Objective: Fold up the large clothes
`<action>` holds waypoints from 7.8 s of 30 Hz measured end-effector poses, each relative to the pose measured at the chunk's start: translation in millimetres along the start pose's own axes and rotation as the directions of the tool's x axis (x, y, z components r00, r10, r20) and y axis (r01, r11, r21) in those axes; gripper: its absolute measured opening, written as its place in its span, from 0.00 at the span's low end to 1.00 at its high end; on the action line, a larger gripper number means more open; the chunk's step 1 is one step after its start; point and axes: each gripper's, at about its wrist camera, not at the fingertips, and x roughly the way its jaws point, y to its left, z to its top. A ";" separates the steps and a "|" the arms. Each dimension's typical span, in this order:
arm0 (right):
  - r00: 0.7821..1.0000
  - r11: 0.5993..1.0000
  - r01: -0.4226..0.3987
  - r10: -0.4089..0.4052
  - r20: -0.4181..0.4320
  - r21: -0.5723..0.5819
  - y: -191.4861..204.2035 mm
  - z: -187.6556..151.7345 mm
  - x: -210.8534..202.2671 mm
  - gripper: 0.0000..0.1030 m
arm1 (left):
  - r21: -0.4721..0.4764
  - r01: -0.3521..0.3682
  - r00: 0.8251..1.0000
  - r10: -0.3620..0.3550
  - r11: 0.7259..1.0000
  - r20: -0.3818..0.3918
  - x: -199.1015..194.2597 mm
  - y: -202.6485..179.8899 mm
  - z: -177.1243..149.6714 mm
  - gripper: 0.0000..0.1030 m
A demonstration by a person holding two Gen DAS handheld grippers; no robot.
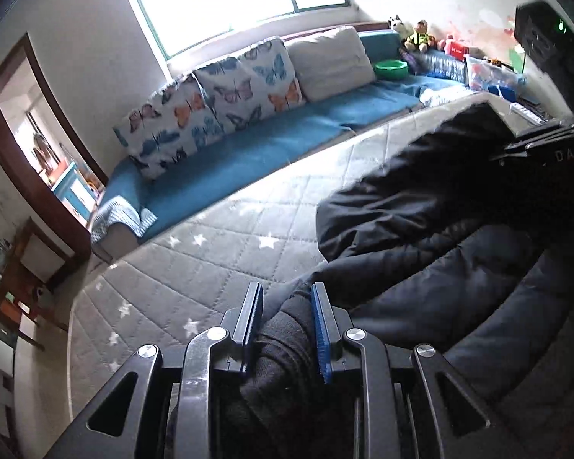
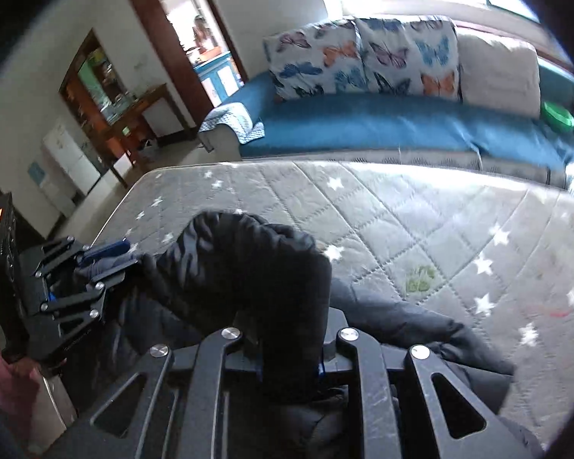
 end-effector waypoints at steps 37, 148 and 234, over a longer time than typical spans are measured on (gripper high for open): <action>0.998 0.992 0.055 -0.053 -0.014 0.117 -29.8 -12.6 29.1 0.50 | -0.112 -0.050 0.992 0.036 0.992 -0.118 122.9 40.8 -31.5 0.76; 0.941 0.943 0.333 -0.333 0.060 0.008 5.6 -128.0 -77.8 0.75 | -0.430 0.099 0.994 -0.108 0.897 0.004 -40.2 98.2 -166.2 0.80; 0.992 0.940 -0.089 0.113 -0.055 0.330 -55.8 -145.1 -69.4 1.00 | -0.730 0.408 0.838 -0.543 0.548 0.061 -19.5 147.2 -213.8 1.00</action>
